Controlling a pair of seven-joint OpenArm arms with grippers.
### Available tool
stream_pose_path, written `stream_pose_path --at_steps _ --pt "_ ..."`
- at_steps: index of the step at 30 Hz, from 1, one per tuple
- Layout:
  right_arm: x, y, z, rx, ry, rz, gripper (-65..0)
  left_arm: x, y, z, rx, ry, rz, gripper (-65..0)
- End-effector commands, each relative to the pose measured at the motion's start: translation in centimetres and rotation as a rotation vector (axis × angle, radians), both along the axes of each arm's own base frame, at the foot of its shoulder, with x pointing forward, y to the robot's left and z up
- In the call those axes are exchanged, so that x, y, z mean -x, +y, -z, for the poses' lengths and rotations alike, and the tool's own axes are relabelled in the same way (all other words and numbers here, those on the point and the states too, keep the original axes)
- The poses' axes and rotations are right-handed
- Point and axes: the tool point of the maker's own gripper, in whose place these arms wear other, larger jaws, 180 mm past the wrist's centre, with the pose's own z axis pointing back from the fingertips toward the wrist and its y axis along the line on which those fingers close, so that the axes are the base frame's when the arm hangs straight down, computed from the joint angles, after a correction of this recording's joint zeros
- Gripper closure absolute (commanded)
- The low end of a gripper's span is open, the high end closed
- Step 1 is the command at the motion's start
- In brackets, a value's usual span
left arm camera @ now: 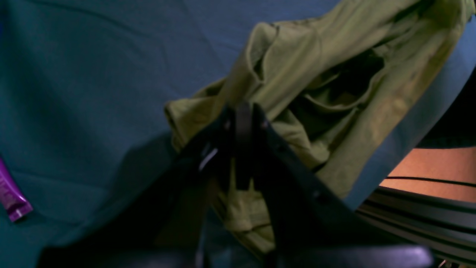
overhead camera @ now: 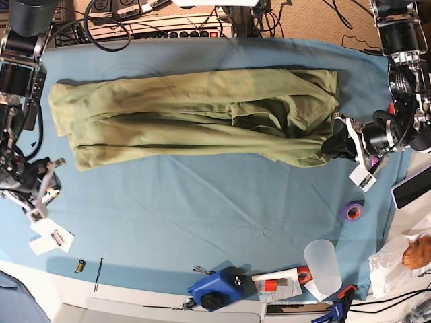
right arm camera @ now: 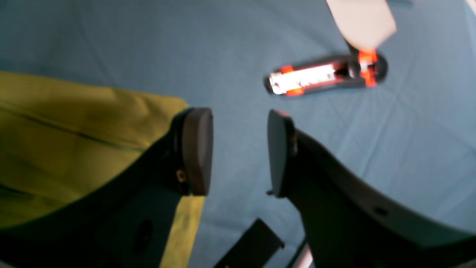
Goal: Layout the t-shirt on the table in an organized manner, then fold the t-shirt properly
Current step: 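Grasp the other hem corner with the right gripper and fold it over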
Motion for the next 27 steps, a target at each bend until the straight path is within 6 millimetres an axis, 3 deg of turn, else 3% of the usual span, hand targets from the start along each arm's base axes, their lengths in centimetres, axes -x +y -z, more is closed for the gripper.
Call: stream_pose_path --at_steps 1,6,10,15,22,27 --pt "-0.7 -0.8 -1.9 0.034 -0.031 0.015 -24.5 -0.8 0.2 -1.5 0.010 -0.053 0.000 0.0" --pt "-0.2 -1.7 -0.8 -0.001 -0.017 0.212 -24.5 -0.8 0.3 -1.4 0.003 -0.052 -0.001 0.0" --pt "1.0 -2.9 0.4 0.041 0.012 0.273 -24.5 -0.8 0.4 -1.4 -0.001 -0.051 -0.002 0.0" --pt "1.7 -1.6 2.8 0.011 0.030 0.248 -24.5 -0.8 0.3 -1.4 0.000 -0.052 -0.002 0.0" --pt "0.9 1.9 5.1 -0.036 0.013 0.220 -24.5 -0.8 0.4 -1.4 -0.001 -0.050 -0.002 0.0" --pt "0.8 0.5 5.2 0.058 -0.019 0.324 -24.5 -0.8 0.3 -1.4 -0.001 -0.050 -0.002 0.0"
